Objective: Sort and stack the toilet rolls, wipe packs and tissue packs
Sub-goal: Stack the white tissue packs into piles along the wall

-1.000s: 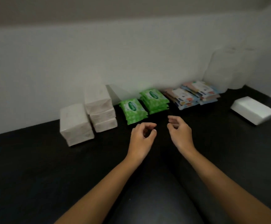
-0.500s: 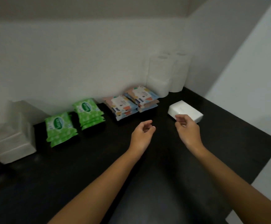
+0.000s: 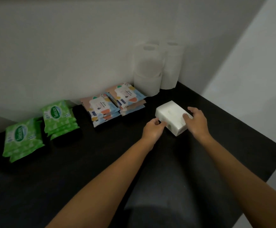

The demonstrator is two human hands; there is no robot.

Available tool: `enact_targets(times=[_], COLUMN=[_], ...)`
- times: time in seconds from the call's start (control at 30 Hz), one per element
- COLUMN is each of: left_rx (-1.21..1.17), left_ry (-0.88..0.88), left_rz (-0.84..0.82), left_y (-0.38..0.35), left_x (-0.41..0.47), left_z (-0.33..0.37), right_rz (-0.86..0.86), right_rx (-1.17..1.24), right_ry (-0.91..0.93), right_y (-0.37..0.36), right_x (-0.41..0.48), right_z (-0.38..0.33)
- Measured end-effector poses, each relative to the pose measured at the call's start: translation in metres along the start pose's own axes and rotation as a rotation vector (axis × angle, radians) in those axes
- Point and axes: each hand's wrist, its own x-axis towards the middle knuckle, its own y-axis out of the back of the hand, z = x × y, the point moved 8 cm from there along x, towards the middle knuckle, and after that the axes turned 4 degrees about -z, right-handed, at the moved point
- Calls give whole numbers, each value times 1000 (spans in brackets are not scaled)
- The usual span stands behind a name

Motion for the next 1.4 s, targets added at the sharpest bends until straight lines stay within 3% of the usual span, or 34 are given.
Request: enact_targets(times=[0.2,0.47,0.83,1.4], left_rx=[-25,-66,-22,-119], left_ry=[52,84,-101,-41], left_rz=[-49,-81,226,745], left_y=[-15,-9,81,286], left_x=[9,-2,-68,-282], left_z=[4,6,-27,-165], right_rz=[-79,-82,-203,-683], right_rx=[207,224,304,277], right_ry=[-139,-95,15,227], right_y=[-14,-24,-71,-258], right_x=[6,-21,-102,-298], right_z=[26,18,-48,-176])
